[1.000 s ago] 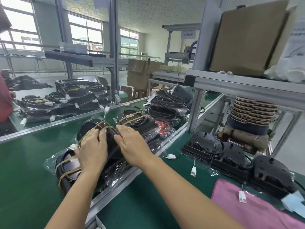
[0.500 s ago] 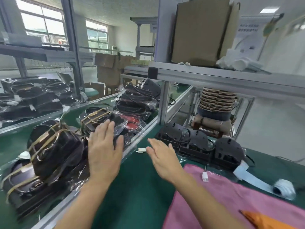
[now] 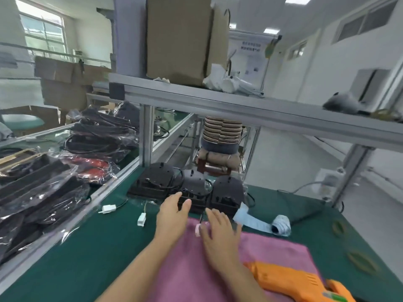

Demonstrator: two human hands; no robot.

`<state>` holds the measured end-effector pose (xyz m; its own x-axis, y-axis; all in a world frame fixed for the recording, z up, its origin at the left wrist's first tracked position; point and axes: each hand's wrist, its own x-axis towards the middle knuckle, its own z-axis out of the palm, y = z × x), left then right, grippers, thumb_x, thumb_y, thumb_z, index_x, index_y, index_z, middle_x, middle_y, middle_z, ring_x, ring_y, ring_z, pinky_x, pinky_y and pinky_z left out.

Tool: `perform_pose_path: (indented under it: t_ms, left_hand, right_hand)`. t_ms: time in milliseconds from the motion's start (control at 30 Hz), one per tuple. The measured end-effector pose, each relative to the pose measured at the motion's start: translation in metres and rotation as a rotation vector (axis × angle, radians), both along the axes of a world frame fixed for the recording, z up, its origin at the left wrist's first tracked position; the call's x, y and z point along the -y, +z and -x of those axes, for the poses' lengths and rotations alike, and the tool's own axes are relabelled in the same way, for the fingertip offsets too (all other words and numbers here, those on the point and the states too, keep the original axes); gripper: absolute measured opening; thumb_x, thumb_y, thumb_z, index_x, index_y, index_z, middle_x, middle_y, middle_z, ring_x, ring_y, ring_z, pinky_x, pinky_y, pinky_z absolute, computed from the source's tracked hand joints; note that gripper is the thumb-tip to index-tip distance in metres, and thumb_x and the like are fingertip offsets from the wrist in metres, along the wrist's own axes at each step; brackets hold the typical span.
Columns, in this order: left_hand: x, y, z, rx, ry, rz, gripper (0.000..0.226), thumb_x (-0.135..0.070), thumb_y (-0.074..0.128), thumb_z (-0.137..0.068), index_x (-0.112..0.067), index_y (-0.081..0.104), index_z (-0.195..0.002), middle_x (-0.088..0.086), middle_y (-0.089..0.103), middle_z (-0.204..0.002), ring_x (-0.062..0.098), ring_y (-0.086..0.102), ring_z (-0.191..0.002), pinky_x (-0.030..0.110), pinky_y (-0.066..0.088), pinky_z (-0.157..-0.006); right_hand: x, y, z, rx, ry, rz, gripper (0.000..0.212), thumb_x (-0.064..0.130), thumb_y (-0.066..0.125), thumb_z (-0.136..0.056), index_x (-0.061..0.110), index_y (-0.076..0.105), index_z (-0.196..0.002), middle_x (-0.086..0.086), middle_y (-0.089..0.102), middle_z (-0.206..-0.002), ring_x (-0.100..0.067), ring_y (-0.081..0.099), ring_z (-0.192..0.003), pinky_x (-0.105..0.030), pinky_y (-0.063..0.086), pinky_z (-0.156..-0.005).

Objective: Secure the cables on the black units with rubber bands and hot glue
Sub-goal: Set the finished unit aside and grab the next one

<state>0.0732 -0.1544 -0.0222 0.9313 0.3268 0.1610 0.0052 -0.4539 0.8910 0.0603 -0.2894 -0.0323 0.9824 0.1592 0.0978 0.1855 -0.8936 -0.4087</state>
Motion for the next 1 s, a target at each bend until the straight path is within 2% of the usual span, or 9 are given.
perform_pose_path:
  t_ms: [167, 300, 467, 533, 633, 700, 800, 900, 1000]
  left_hand:
    - [0.02, 0.009, -0.05, -0.004, -0.067, -0.763, 0.073, -0.038, 0.061, -0.09, -0.021, 0.024, -0.15, -0.002, 0.024, -0.157, 0.019, 0.016, -0.146, 0.041, 0.011, -0.119]
    - [0.02, 0.007, -0.079, -0.176, -0.164, -1.108, 0.068, -0.025, 0.061, -0.089, -0.021, 0.028, -0.148, 0.001, 0.034, -0.152, 0.024, 0.025, -0.142, 0.049, 0.011, -0.118]
    - [-0.002, -0.001, -0.092, -0.119, -0.245, -1.186, 0.059, -0.019, 0.065, -0.084, -0.023, 0.042, -0.138, -0.003, 0.046, -0.143, 0.02, 0.043, -0.13, 0.034, 0.033, -0.106]
    - [-0.009, -0.001, -0.093, -0.096, -0.301, -1.218, 0.06, -0.023, 0.068, -0.083, -0.022, 0.041, -0.137, -0.004, 0.046, -0.143, 0.02, 0.043, -0.13, 0.033, 0.036, -0.103]
    - [-0.015, 0.002, -0.094, -0.054, -0.34, -1.316, 0.069, -0.024, 0.073, -0.08, -0.018, 0.036, -0.137, 0.0, 0.044, -0.144, 0.021, 0.047, -0.127, 0.033, 0.038, -0.099]
    - [-0.015, 0.002, -0.095, -0.01, -0.345, -1.418, 0.086, -0.016, 0.07, -0.079, -0.016, 0.019, -0.148, 0.003, 0.034, -0.151, 0.024, 0.049, -0.125, 0.035, 0.04, -0.099]
    - [-0.015, -0.002, -0.098, 0.079, -0.401, -1.562, 0.098, -0.008, 0.061, -0.08, -0.02, -0.002, -0.154, 0.005, 0.034, -0.148, 0.028, 0.052, -0.116, 0.035, 0.042, -0.088]
    - [-0.016, -0.011, -0.099, 0.143, -0.4, -1.612, 0.091, -0.006, 0.054, -0.08, -0.015, 0.001, -0.154, 0.005, 0.04, -0.141, 0.027, 0.05, -0.115, 0.035, 0.043, -0.086]
    - [-0.017, -0.009, -0.095, 0.168, -0.349, -1.571, 0.08, -0.01, 0.052, -0.081, -0.01, 0.014, -0.152, 0.005, 0.039, -0.143, 0.025, 0.047, -0.122, 0.035, 0.043, -0.095]
  right_hand:
    - [0.012, -0.023, 0.006, -0.008, 0.012, 0.074, 0.051, 0.044, 0.027, -0.102, 0.039, 0.016, -0.151, 0.015, 0.013, -0.16, -0.008, 0.005, -0.147, -0.054, -0.007, -0.116]
    - [0.012, -0.018, 0.0, -0.004, 0.011, -0.004, 0.05, 0.043, 0.03, -0.102, 0.037, 0.021, -0.151, 0.014, 0.017, -0.158, -0.006, 0.011, -0.145, -0.048, -0.005, -0.117]
    - [0.018, -0.008, -0.015, -0.054, 0.022, -0.255, 0.049, 0.035, 0.039, -0.101, 0.021, 0.035, -0.147, 0.004, 0.034, -0.153, -0.012, 0.031, -0.138, -0.024, 0.023, -0.112]
    - [0.017, 0.001, -0.021, -0.125, -0.001, -0.298, 0.045, 0.028, 0.042, -0.1, 0.015, 0.041, -0.143, -0.002, 0.04, -0.148, -0.015, 0.038, -0.133, -0.023, 0.029, -0.105]
    - [0.015, 0.01, -0.019, -0.13, 0.016, -0.198, 0.034, 0.027, 0.042, -0.099, 0.011, 0.051, -0.127, -0.007, 0.049, -0.137, -0.022, 0.046, -0.123, -0.028, 0.036, -0.098]
    - [0.017, 0.01, -0.006, -0.092, 0.093, -0.004, 0.038, 0.026, 0.042, -0.098, 0.013, 0.048, -0.133, -0.006, 0.045, -0.14, -0.023, 0.041, -0.126, -0.031, 0.032, -0.104]
    - [0.033, 0.007, 0.016, -0.063, 0.16, 0.222, 0.059, 0.016, 0.05, -0.086, 0.014, 0.034, -0.144, -0.001, 0.027, -0.152, -0.02, 0.023, -0.139, -0.042, 0.01, -0.118]
    - [0.07, 0.011, 0.031, -0.095, 0.091, 0.334, 0.069, 0.023, 0.053, -0.087, 0.018, 0.023, -0.149, 0.005, 0.016, -0.157, -0.016, 0.012, -0.144, -0.05, -0.007, -0.117]
    - [0.1, 0.016, 0.039, -0.135, 0.059, 0.37, 0.053, 0.035, 0.049, -0.093, 0.025, 0.034, -0.143, 0.008, 0.029, -0.148, -0.016, 0.023, -0.14, -0.051, -0.007, -0.116]
